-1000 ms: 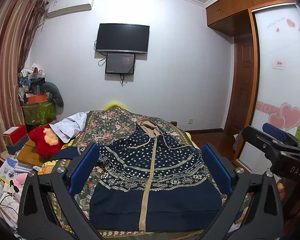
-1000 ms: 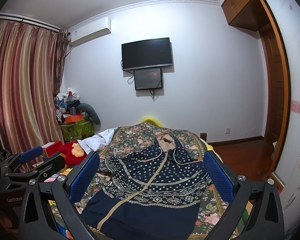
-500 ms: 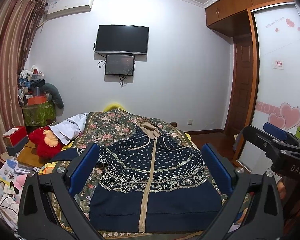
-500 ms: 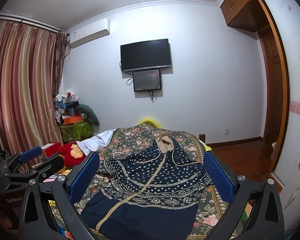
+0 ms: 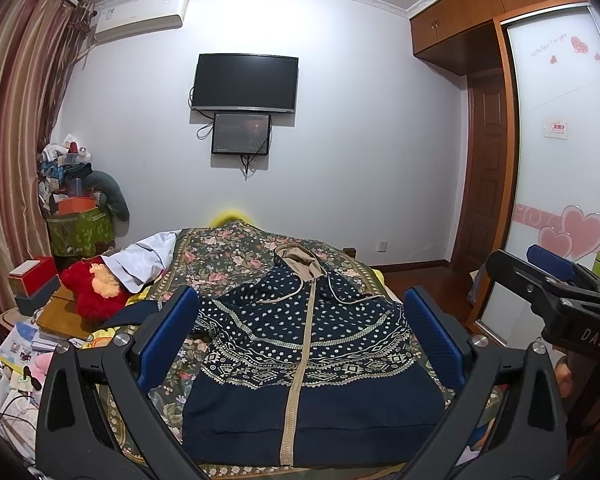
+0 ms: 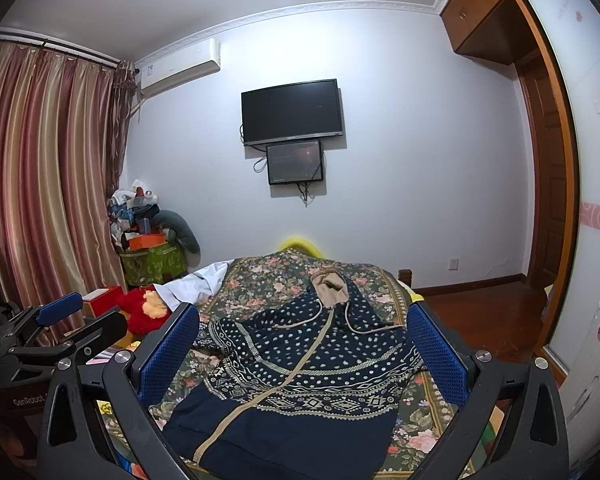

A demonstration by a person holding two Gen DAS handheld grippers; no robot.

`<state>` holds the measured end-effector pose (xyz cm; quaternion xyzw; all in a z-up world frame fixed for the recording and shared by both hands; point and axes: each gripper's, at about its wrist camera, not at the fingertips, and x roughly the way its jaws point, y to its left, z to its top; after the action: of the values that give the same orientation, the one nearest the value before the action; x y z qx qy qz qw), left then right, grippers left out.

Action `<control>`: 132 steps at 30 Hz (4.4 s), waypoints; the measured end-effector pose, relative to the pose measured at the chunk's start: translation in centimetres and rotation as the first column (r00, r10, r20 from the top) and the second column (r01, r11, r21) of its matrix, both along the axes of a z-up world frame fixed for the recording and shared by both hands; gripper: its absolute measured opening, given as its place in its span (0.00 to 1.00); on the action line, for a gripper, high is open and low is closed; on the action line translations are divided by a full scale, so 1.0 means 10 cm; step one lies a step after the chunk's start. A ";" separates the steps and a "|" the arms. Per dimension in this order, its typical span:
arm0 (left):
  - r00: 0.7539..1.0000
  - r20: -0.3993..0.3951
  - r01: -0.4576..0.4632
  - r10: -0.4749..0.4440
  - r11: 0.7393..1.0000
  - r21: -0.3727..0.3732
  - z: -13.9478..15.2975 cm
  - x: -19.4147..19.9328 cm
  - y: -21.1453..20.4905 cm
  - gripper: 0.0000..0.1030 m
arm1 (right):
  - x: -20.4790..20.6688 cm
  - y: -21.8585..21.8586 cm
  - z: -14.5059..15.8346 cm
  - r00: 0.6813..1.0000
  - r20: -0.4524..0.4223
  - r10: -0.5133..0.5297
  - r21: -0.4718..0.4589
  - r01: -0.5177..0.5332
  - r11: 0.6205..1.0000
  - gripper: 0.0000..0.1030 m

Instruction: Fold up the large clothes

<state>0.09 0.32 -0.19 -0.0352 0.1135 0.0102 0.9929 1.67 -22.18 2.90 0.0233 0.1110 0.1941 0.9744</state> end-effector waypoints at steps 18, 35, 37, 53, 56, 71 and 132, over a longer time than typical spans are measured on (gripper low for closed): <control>1.000 0.005 0.001 -0.001 1.000 -0.008 0.01 -0.01 0.03 1.00 | 0.01 0.01 -0.02 1.000 0.000 -0.002 -0.003 0.002 1.000 1.00; 1.000 0.007 -0.026 0.026 1.000 0.003 0.03 0.30 0.32 1.00 | 0.45 0.35 -0.05 1.000 -0.018 0.025 -0.036 -0.026 0.999 1.00; 0.999 -0.005 -0.034 0.034 0.999 -0.002 0.03 0.45 0.45 1.00 | 0.61 0.44 -0.09 0.999 -0.030 0.027 -0.046 -0.029 0.999 1.00; 0.866 -0.402 -0.353 0.297 0.933 -0.073 -0.95 2.22 2.38 1.00 | 2.73 1.40 -1.04 0.954 -0.300 -0.006 -0.200 -0.056 0.978 1.00; 0.806 -0.510 -0.402 0.300 0.910 -0.098 -1.32 2.54 2.74 1.00 | 3.20 1.49 -1.34 0.918 -0.397 -0.021 -0.197 -0.063 0.978 1.00; 0.673 -0.736 -0.513 0.075 0.765 -0.391 -2.46 3.36 3.65 0.85 | 4.48 2.16 -2.51 0.751 -0.660 -0.025 -0.315 -0.247 0.917 1.00; 0.579 -0.781 0.148 -0.233 0.972 -0.181 -2.30 4.37 0.50 0.26 | 4.17 0.86 -2.02 0.722 -0.692 0.020 -0.253 -0.267 0.930 1.00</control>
<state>43.74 5.29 -23.16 -0.0622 0.5480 -0.0872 0.8296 43.39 -13.60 -17.28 -0.0823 0.4911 0.2264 0.8371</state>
